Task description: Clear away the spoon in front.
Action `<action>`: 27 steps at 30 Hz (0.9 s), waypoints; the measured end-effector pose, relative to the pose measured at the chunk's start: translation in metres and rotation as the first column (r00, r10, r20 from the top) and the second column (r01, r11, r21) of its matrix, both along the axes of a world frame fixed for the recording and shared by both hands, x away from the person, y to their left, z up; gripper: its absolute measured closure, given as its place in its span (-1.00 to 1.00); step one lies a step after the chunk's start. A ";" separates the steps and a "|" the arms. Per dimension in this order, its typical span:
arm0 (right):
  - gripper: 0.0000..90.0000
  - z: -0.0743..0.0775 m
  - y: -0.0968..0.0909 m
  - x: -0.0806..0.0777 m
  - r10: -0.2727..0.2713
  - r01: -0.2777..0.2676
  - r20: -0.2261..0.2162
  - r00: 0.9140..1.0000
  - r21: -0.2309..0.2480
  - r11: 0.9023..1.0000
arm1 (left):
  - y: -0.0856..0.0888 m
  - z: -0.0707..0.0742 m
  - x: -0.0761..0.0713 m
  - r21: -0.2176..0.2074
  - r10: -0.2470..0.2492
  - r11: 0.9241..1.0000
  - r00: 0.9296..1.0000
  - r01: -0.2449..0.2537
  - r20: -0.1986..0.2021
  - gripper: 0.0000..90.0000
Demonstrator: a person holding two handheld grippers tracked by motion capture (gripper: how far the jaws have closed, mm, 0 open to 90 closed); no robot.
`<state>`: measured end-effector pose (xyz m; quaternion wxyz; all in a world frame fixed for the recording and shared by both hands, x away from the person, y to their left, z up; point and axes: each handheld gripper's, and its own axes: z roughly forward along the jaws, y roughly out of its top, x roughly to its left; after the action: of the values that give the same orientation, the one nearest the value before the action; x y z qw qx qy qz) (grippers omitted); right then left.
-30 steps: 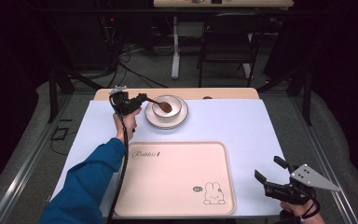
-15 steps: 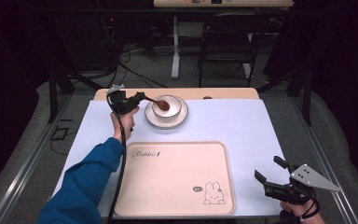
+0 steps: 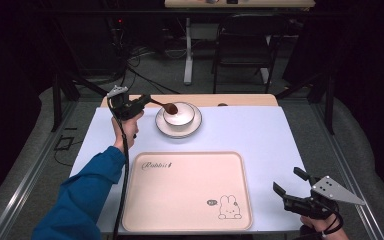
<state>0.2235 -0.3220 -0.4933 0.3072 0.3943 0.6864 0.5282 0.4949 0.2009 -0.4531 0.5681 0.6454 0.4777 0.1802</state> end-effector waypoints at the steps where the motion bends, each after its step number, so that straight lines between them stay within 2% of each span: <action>1: -0.69 0.000 0.000 0.000 0.000 0.000 0.000 1.000 0.001 1.000 | 0.002 0.002 -0.001 0.002 -0.002 1.000 1.000 0.002 0.004 0.86; 10: -0.69 0.000 0.000 0.000 0.000 0.000 -0.006 1.000 0.003 1.000 | 0.015 0.020 -0.008 0.009 -0.028 1.000 1.000 0.028 0.013 0.86; 18: -0.69 0.000 0.001 0.000 0.000 0.000 -0.007 1.000 0.004 1.000 | 0.030 0.038 -0.022 0.023 -0.061 0.998 0.998 0.061 0.022 0.86; 23: -0.69 0.000 0.001 0.000 0.000 0.000 -0.007 1.000 0.004 1.000 | 0.039 0.049 -0.030 0.036 -0.102 0.994 0.995 0.101 0.015 0.86; 24: -0.69 0.000 0.001 0.000 0.000 0.000 -0.008 1.000 0.003 1.000 | 0.042 0.053 -0.032 0.042 -0.123 0.992 0.992 0.123 0.006 0.86; 27: -0.69 0.000 0.001 0.000 0.001 -0.001 -0.008 1.000 0.004 1.000 | 0.044 0.055 -0.034 0.050 -0.142 0.989 0.990 0.142 -0.010 0.86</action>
<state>0.2237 -0.3212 -0.4932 0.3034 0.3969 0.6868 0.5279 0.4606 0.2452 -0.3978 0.5615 0.6925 0.4277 0.1491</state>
